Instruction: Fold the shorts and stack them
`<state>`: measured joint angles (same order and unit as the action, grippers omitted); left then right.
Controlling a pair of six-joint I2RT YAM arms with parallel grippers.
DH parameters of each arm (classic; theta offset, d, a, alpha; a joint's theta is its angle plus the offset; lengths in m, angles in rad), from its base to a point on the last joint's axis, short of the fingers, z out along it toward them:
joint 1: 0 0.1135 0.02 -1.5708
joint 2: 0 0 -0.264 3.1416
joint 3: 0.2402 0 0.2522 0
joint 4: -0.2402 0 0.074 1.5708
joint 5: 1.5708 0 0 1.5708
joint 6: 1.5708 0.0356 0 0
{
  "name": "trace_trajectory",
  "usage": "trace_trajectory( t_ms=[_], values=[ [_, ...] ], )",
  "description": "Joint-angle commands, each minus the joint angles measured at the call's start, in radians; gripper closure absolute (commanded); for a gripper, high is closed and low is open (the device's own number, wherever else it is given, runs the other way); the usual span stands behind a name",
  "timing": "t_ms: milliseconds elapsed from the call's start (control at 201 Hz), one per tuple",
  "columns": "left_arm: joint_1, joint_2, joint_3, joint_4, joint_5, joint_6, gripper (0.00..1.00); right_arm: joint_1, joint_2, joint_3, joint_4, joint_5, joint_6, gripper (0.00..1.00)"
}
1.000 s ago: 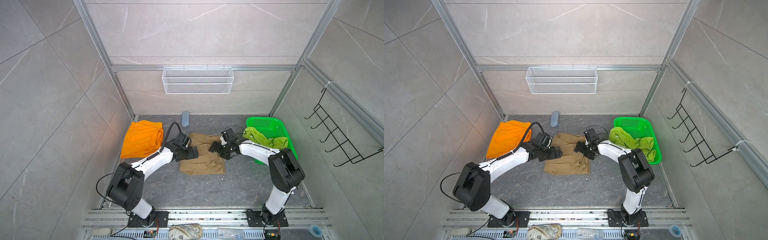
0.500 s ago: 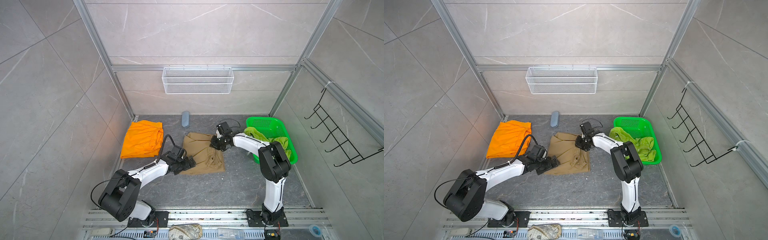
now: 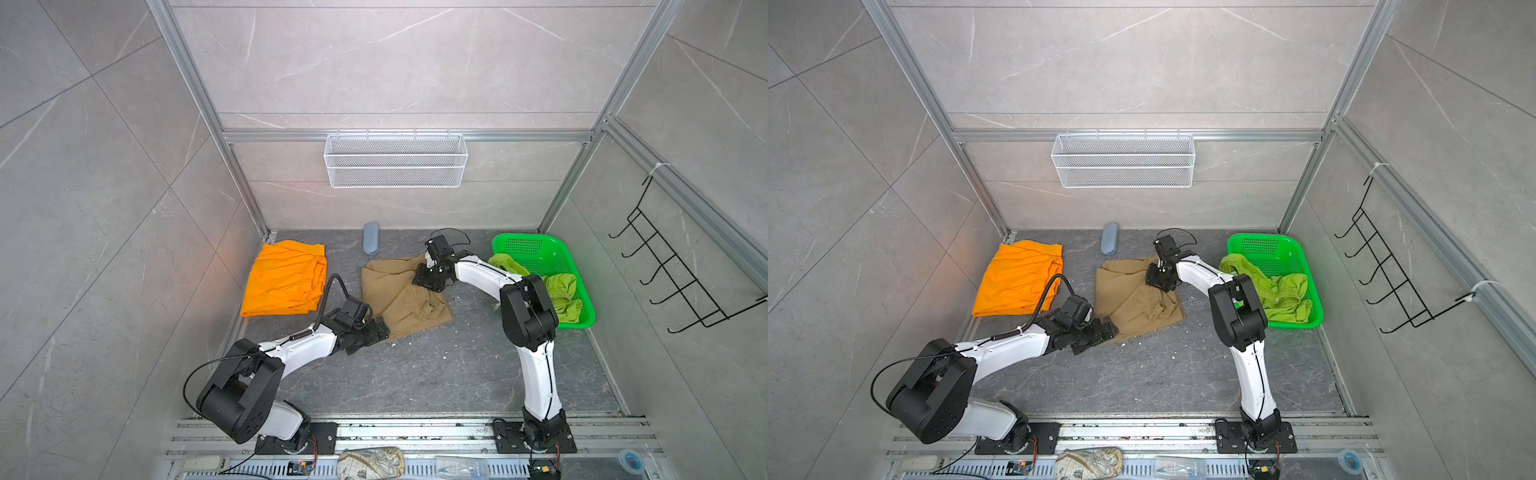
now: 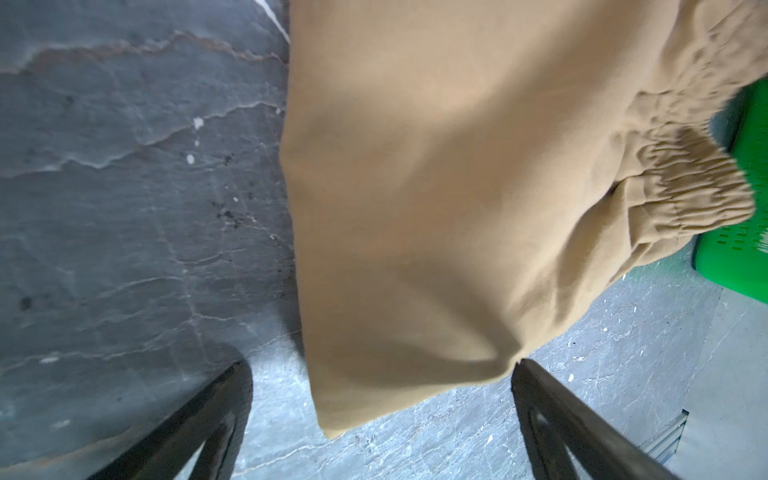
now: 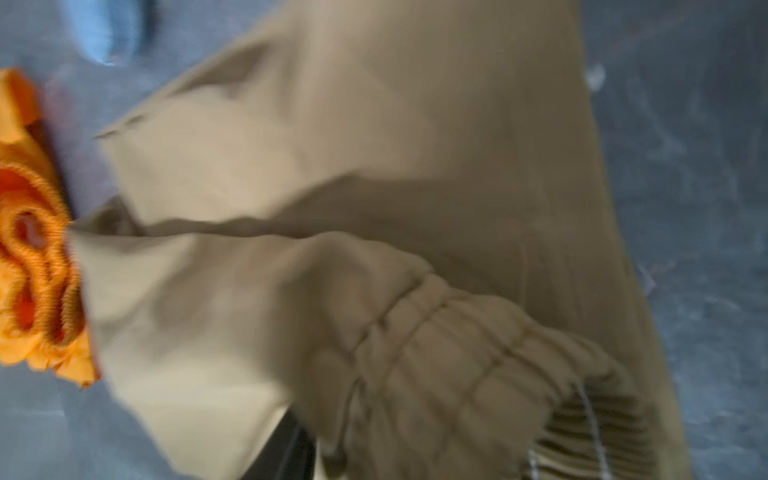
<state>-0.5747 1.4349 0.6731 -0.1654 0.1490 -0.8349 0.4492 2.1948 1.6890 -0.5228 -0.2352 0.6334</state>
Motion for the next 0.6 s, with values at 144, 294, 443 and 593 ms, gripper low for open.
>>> trace_trajectory(
  t_ms=[144,294,443,593],
  values=[
    [0.000,-0.144,0.170,-0.144,-0.150,0.180,0.00,-0.004,-0.171,-0.026,-0.056,-0.004,-0.062,0.03],
    [0.024,-0.114,0.292,-0.142,-0.133,0.260,0.00,-0.003,-0.346,-0.200,0.064,-0.058,-0.033,0.01],
    [0.123,-0.003,0.382,-0.070,-0.012,0.221,0.00,0.007,-0.453,-0.439,0.297,-0.153,0.064,0.01],
    [0.199,0.164,0.441,0.067,0.174,0.089,0.00,0.033,-0.476,-0.586,0.522,-0.224,0.179,0.01]
  ],
)
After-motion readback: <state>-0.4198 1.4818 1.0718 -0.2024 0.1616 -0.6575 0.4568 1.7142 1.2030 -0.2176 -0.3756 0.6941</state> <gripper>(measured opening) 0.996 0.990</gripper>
